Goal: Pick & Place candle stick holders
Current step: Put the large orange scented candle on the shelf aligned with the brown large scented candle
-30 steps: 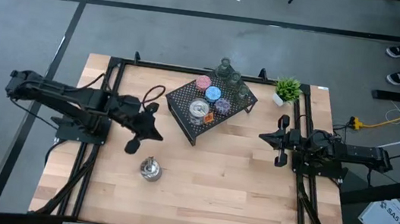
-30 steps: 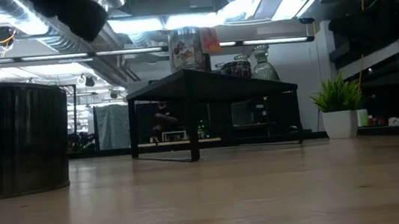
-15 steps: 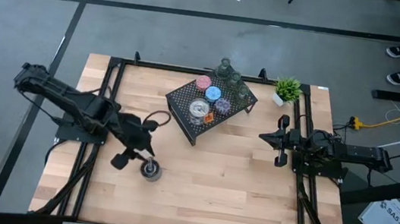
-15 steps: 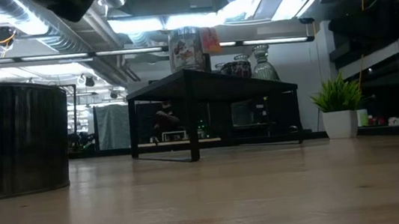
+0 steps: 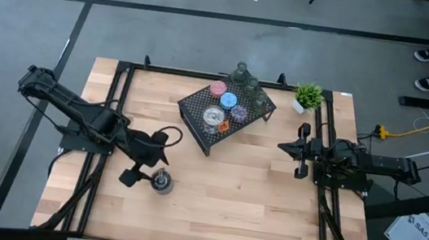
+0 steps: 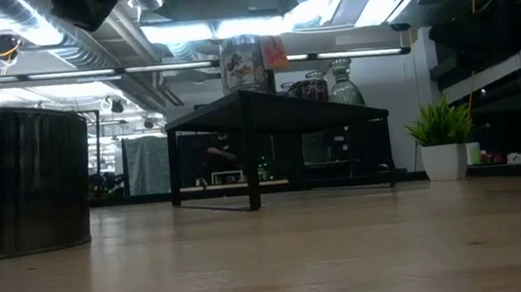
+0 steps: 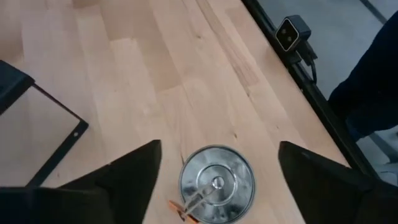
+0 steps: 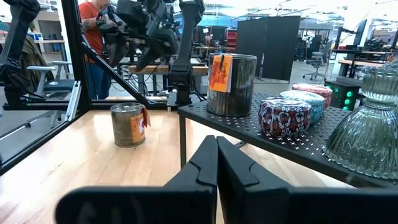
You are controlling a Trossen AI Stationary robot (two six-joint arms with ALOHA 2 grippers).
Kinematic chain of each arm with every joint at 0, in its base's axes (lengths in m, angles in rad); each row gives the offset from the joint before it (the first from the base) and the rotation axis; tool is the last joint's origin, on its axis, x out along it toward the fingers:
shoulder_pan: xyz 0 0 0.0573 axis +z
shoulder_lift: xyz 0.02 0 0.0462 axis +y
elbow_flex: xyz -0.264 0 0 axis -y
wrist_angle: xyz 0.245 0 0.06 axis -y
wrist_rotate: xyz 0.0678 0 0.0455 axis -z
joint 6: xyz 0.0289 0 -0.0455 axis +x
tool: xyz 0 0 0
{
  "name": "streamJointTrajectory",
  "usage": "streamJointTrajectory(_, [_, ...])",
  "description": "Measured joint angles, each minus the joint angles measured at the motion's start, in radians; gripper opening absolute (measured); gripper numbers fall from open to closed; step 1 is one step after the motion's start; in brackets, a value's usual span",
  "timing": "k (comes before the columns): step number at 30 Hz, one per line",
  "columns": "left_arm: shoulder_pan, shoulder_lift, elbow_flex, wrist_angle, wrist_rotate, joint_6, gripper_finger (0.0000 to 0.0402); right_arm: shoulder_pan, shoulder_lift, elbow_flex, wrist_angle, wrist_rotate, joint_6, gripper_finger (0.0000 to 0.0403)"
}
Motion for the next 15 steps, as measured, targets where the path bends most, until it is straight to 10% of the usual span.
streamJointTrajectory(15, [-0.040,0.105,0.000,-0.034,0.001,-0.096,0.0387,0.000,0.000,0.000,0.000,0.000,0.000,0.0000])
